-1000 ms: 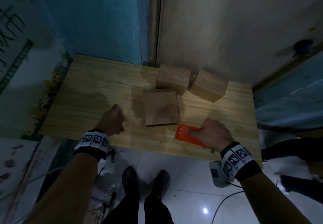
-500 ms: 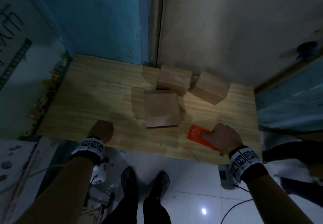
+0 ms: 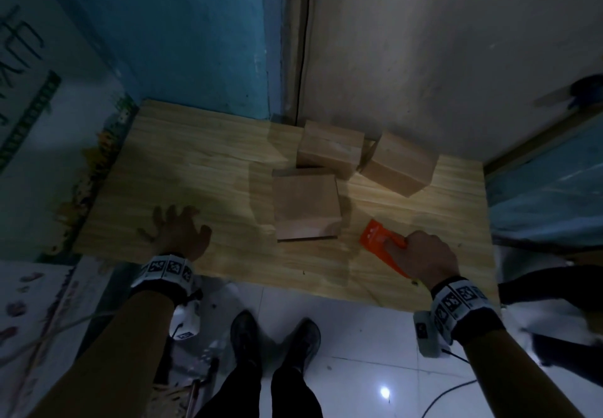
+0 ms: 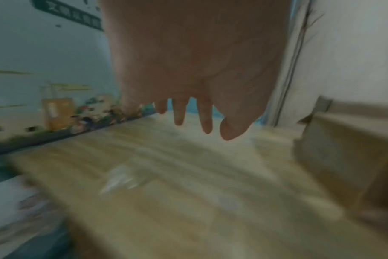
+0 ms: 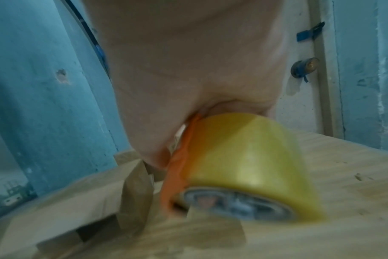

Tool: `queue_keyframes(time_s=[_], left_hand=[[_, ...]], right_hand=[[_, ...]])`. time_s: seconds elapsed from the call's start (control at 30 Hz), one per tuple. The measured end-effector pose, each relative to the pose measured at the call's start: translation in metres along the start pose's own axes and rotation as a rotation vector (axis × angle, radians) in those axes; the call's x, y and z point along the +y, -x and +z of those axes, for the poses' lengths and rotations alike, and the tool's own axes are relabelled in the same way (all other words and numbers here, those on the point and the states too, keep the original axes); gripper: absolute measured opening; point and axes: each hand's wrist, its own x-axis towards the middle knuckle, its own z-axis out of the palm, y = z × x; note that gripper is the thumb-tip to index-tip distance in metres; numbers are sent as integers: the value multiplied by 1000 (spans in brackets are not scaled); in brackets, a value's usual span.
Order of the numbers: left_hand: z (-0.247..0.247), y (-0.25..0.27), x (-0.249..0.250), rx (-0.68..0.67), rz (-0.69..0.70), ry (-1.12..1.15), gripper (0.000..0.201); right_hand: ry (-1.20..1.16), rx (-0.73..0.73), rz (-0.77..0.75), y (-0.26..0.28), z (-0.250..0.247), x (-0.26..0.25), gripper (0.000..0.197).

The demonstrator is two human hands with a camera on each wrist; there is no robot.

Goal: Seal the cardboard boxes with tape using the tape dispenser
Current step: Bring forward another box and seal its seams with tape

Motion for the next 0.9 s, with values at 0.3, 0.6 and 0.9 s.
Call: queue_keyframes(time_s=[0.3, 0.6, 0.9], left_hand=[[-10, 13, 119, -214, 131, 745, 77], [41, 3, 140, -345, 101, 722, 79], [38, 29, 119, -274, 389, 1004, 83]], right_hand=[[-80, 64, -207, 0, 30, -1, 65], [18, 66, -166, 8, 39, -4, 49], [-823, 46, -242, 3, -6, -63, 47]])
